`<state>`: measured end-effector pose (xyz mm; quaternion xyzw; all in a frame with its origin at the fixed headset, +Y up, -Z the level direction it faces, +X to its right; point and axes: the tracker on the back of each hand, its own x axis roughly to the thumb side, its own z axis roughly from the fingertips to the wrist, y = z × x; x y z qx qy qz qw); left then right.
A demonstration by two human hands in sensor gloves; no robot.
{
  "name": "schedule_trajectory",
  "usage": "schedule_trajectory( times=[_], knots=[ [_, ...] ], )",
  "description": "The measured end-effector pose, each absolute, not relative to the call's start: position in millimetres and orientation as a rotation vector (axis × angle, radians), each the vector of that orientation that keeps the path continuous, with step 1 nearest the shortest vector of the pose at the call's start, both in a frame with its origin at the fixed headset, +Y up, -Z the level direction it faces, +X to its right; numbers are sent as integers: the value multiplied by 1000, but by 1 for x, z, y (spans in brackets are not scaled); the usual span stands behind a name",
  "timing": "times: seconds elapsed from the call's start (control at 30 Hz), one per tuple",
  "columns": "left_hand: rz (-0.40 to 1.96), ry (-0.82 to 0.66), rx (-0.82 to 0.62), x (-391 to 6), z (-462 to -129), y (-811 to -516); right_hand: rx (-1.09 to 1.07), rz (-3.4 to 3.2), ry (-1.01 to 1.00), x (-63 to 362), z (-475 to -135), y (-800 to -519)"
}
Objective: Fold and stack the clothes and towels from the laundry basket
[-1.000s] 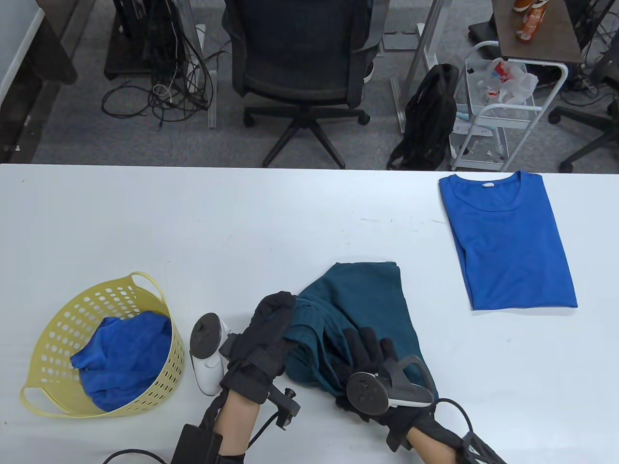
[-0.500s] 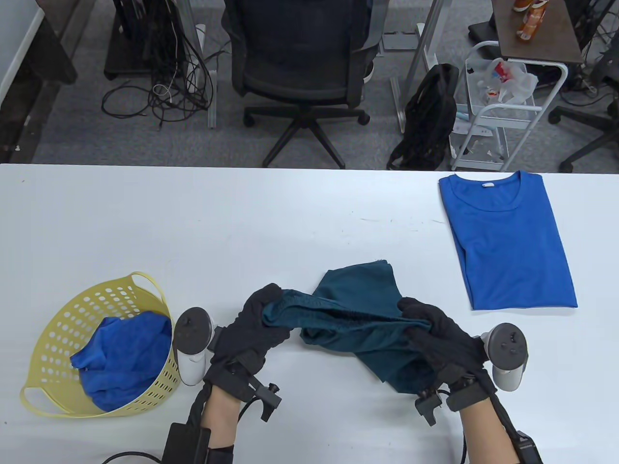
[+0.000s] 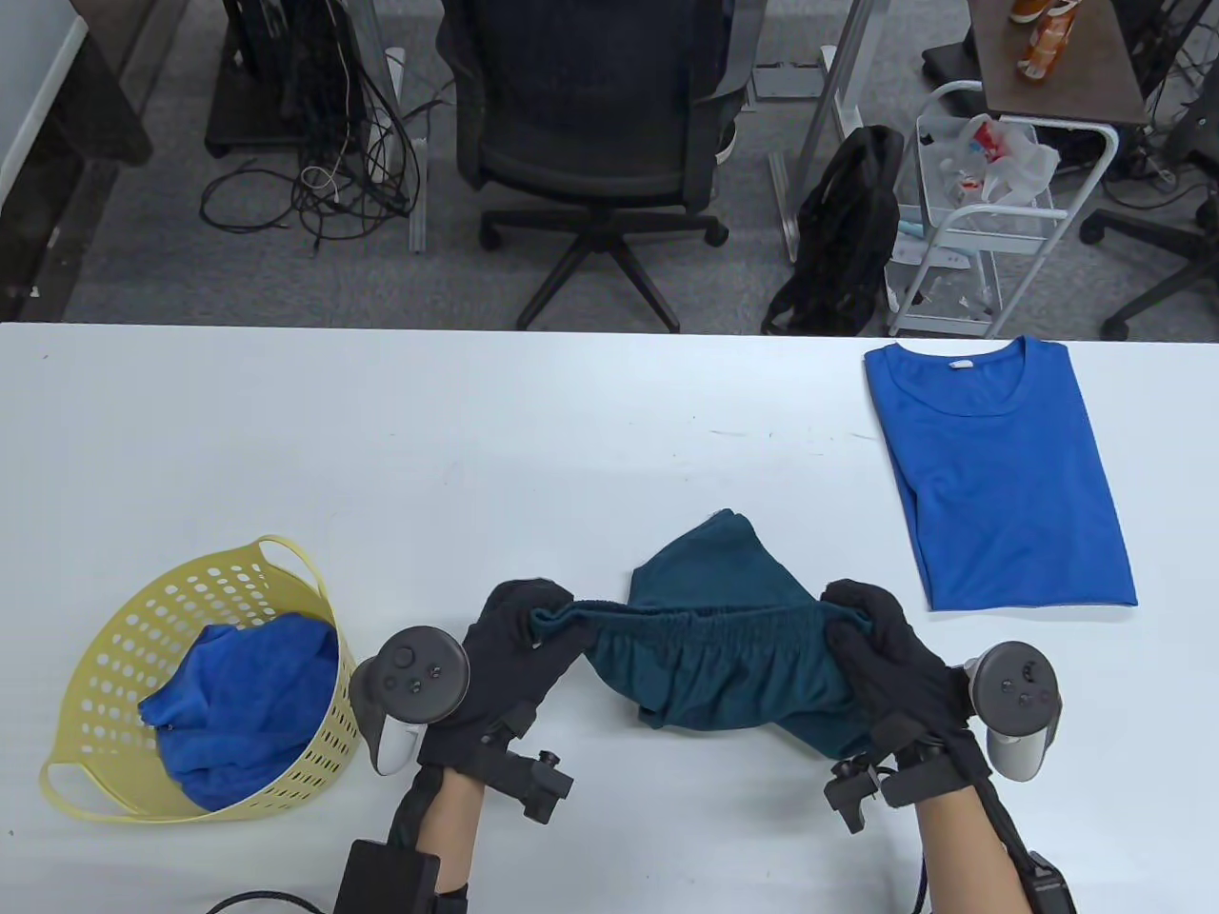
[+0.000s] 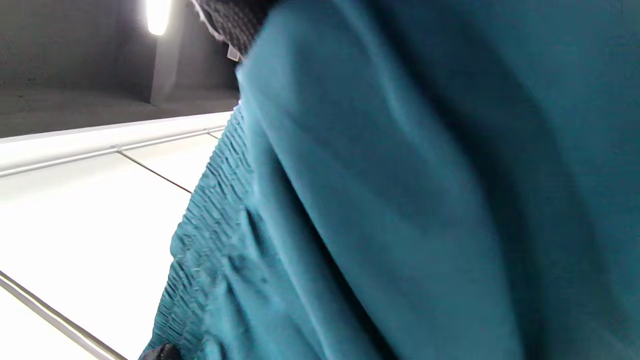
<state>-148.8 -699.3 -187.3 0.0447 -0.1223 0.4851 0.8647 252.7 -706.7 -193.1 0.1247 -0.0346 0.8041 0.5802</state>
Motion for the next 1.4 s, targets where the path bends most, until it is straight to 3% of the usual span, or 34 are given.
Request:
schedule_trajectory(
  times=[0.1,0.2,0.43,0.57,0.63,0.77,0.97,1.03,1.17,1.3,1.4],
  knots=[
    [1043,-392,148,-150,-185,-690,325,1861,-81,253,-191,-700],
    [1248,-493,126,-147,-182,-681,364,1811,-69,254,-188,-690],
    [1110,-410,204,-152,-174,-658,416,1835,-128,265,-180,-669],
    [1123,-439,-71,-161,-174,-645,483,1903,5,269,-175,-656],
    [1097,-456,-131,-165,-173,-642,477,1922,-13,270,-173,-654],
    [994,-373,-64,-163,-169,-640,457,2082,-118,269,-171,-651],
    [495,-127,295,-150,-155,-629,363,2257,-394,267,-165,-651],
    [436,-125,294,-146,-153,-628,366,2323,-387,264,-164,-650],
    [575,-177,212,-148,-157,-629,381,2320,-322,267,-165,-648],
    [1005,-393,77,-159,-164,-634,464,1916,-55,280,-169,-649],
    [1261,-544,-68,-161,-169,-634,588,1615,253,283,-174,-652]
  ],
)
